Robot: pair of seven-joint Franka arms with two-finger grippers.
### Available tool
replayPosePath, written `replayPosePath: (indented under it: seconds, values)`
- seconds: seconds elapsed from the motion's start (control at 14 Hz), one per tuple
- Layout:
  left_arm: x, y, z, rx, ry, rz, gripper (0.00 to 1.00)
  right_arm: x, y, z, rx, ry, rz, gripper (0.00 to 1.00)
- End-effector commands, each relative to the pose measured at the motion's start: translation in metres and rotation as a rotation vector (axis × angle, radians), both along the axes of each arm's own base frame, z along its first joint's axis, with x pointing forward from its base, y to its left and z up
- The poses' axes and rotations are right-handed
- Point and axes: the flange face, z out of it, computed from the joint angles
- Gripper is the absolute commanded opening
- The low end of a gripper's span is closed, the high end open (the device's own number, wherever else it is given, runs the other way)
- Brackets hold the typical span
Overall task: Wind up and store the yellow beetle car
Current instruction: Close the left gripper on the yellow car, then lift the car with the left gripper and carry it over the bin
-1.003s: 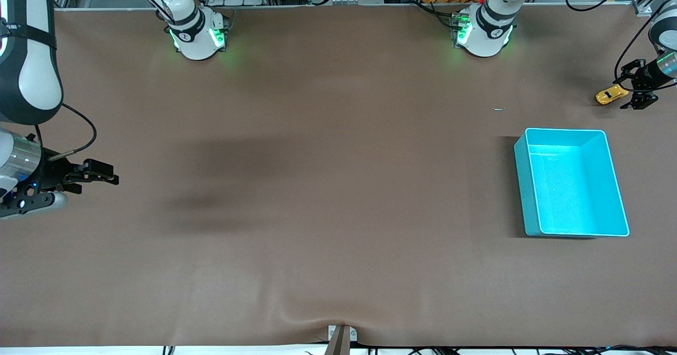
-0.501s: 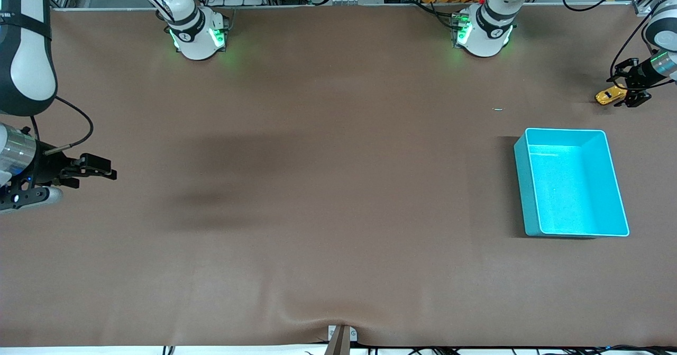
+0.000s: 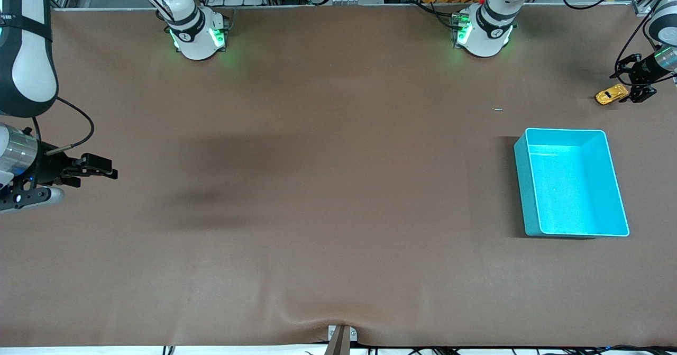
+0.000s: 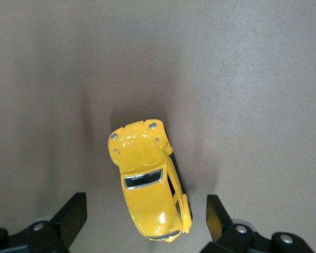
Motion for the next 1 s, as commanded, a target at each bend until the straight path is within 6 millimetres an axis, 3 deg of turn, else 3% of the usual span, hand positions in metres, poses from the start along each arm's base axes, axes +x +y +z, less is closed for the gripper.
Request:
replayPosePath:
  seconds: [0.0, 0.07, 0.21, 0.5, 0.93]
  values:
    - [0.004, 0.005, -0.007, 0.014, -0.021, 0.001, 0.91, -0.003, -0.001, 0.002, 0.014, 0.005, -0.019, 1.0]
    - [0.004, 0.005, -0.008, 0.017, -0.023, 0.001, 0.44, -0.003, -0.002, 0.002, 0.014, 0.006, -0.02, 1.0]
    - [0.003, 0.004, -0.008, 0.017, -0.023, 0.001, 0.03, -0.003, -0.001, 0.002, 0.014, 0.005, -0.018, 1.0]
    - [0.006, 0.006, 0.002, 0.034, -0.031, -0.005, 0.0, -0.003, -0.001, 0.002, 0.015, 0.006, -0.017, 1.0]
    - [0.013, 0.013, 0.07, 0.113, -0.056, -0.188, 0.0, -0.003, -0.003, 0.001, 0.014, 0.007, -0.017, 1.0]
